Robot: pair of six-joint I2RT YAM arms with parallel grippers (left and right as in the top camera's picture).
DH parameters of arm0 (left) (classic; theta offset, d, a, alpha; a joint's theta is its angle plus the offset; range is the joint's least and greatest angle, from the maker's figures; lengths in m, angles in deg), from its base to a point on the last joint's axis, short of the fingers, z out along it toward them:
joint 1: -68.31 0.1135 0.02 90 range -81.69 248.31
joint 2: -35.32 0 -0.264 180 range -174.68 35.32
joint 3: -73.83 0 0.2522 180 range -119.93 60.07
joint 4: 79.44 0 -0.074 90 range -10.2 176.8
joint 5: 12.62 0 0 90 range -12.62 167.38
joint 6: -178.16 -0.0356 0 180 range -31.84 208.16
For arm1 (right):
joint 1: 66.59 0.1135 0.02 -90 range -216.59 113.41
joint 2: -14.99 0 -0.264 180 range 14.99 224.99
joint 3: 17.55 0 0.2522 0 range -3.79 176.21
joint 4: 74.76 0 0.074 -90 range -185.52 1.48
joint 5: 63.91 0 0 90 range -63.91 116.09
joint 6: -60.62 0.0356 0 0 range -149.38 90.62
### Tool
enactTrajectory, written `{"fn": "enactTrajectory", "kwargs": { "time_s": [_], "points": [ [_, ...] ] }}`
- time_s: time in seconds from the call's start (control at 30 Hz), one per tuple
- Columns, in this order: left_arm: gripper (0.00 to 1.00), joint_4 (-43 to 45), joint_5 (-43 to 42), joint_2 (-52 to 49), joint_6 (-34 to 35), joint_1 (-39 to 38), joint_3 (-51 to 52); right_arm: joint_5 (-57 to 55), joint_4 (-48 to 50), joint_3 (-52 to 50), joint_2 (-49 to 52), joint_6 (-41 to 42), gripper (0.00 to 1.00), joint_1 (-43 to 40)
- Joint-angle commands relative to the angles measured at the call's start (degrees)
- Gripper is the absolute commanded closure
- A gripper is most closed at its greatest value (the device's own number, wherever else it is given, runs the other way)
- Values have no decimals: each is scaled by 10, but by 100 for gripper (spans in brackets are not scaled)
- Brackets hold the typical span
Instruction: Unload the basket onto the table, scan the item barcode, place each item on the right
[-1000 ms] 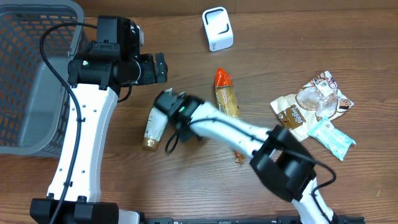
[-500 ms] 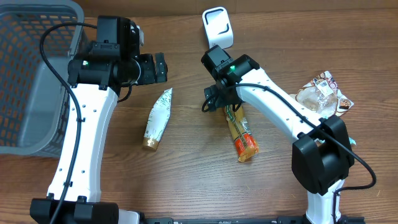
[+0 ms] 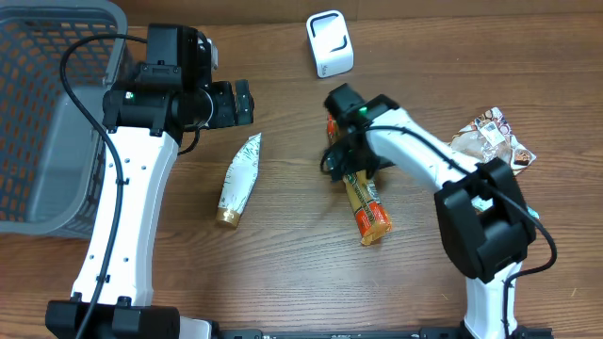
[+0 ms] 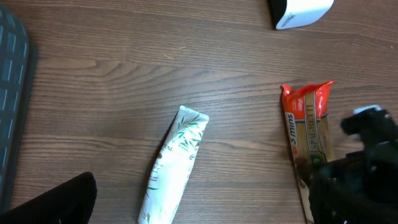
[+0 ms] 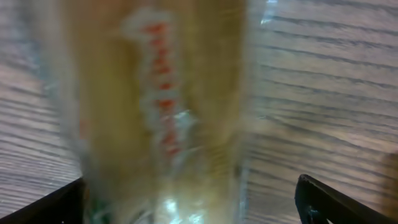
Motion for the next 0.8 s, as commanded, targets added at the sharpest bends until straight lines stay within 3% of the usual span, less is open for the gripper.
{"fn": "enactTrajectory", "kwargs": {
  "time_s": [0.0,0.2,0.27,0.33,0.37,0.4,0.43,0.63,0.77],
  "points": [
    [0,0,2,7,-9,-1,-10,84,0,-4,-2,-6,5,-26],
    [0,0,2,7,-9,-1,-10,134,-24,-34,-2,-35,10,-41],
    [0,0,2,7,-9,-1,-10,142,-25,-47,-2,-35,20,-41],
    [0,0,2,7,-9,-1,-10,155,-25,-59,-2,-35,40,-41],
    [0,0,2,7,-9,-1,-10,160,-23,-67,-2,-35,61,-41],
    [0,0,2,7,-9,-1,-10,160,-22,-67,-2,-35,74,-41],
    [0,0,2,7,-9,-1,-10,160,-21,-67,-2,-35,78,-41],
    [0,0,2,7,-9,-1,-10,116,-40,-32,-5,-35,92,-44],
    [0,0,2,7,-9,-1,-10,43,-93,37,-12,-34,96,-40]
  ]
}}
